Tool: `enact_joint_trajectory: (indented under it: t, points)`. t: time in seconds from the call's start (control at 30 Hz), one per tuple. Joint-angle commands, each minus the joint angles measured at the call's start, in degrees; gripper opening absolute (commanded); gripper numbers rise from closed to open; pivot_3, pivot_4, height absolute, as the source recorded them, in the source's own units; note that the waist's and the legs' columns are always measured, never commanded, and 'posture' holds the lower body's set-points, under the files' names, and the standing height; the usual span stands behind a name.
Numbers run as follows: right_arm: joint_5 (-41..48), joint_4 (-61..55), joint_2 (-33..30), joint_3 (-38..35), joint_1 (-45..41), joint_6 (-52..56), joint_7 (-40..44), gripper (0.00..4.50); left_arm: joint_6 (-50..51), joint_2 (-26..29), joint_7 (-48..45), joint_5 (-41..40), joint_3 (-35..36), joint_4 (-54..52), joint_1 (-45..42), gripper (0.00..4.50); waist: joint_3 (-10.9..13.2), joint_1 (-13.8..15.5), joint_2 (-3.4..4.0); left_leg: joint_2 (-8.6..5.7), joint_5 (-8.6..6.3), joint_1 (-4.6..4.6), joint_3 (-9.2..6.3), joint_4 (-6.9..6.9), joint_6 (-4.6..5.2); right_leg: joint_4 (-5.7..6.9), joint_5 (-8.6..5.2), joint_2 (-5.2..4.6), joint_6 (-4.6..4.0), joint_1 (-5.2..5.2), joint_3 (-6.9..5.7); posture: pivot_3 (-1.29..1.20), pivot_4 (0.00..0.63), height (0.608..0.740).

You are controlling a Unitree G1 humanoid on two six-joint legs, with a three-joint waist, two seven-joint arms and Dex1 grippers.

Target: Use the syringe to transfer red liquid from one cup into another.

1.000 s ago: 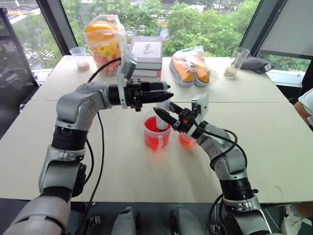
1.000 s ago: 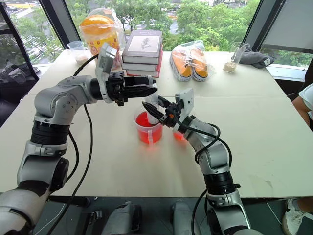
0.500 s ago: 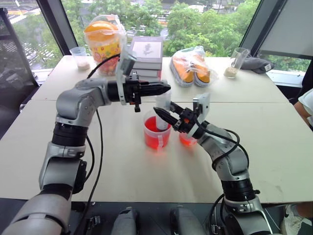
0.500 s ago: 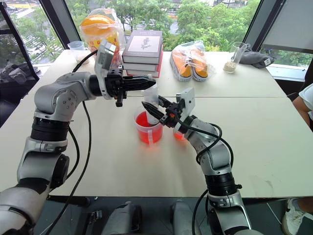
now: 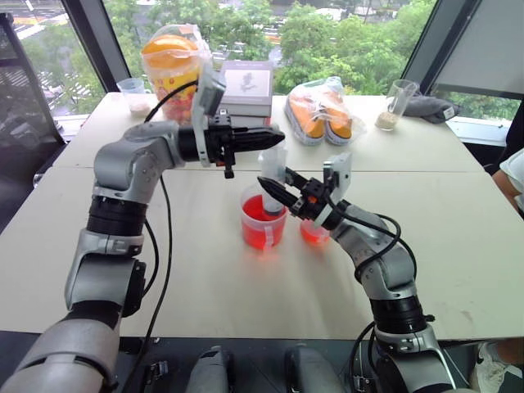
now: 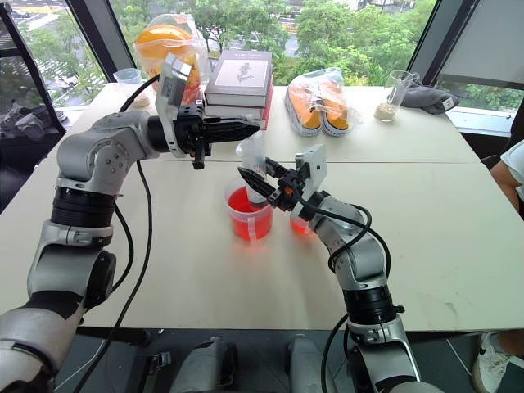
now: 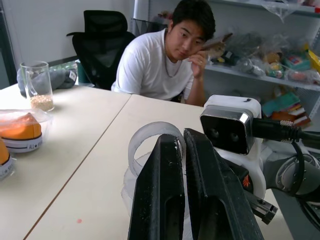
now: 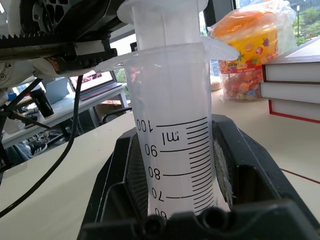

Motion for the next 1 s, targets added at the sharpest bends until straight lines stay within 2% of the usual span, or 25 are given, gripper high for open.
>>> enact_joint_trajectory:
  t: [0.03, 0.53, 0.63, 0.8, 1.0]
  points:
    - [0.38, -0.66, -0.25, 3.57, 1.37, 0.48, 2.62, 1.49, -4.77, 2.37, 2.37, 1.39, 4.79, 0.57, -5.02, 0.06, 0.00, -0.01, 0.00, 0.00, 0.00, 0.00, 0.00, 0.00, 0.00, 0.00, 0.00, 0.00, 0.00, 0.00, 0.00, 0.00, 0.150, 0.740]
    - [1.28, -3.15, -1.30, 3.24, 1.09, 1.18, 2.90, 1.49, -3.89, 2.14, 2.06, 0.88, 4.12, 0.44, -3.95, 0.06, 0.00, -0.02, 0.00, 0.00, 0.00, 0.00, 0.00, 0.00, 0.00, 0.01, 0.00, 0.00, 0.00, 0.00, 0.00, 0.00, 0.150, 0.740]
    - [2.12, -4.04, -1.49, 2.00, -0.85, 1.76, 2.11, 1.49, -1.58, 2.96, 0.31, 0.06, 2.94, -1.96, -1.64, 0.99, 0.00, -0.20, 0.00, 0.01, 0.00, 0.00, 0.00, 0.00, 0.00, 0.01, 0.00, 0.01, 0.00, -0.01, 0.00, 0.00, 0.150, 0.740]
    - [3.56, -4.70, -2.38, -0.89, -4.33, 2.85, 0.84, 1.49, 0.11, 4.85, -0.68, -0.55, 1.86, -5.89, 2.16, 3.37, 0.00, -0.08, 0.00, 0.02, 0.00, 0.00, 0.00, -0.01, 0.00, 0.02, 0.00, 0.00, 0.00, -0.02, 0.01, 0.00, 0.150, 0.740]
    - [4.84, -5.00, -3.38, -3.30, -6.96, 4.04, -0.19, 1.49, 1.63, 8.27, -0.90, -1.73, 3.57, -9.64, 6.15, 3.37, 0.00, -0.14, 0.00, 0.01, 0.00, 0.00, 0.01, -0.01, 0.00, 0.02, 0.00, -0.01, 0.00, -0.02, 0.00, 0.00, 0.150, 0.740]
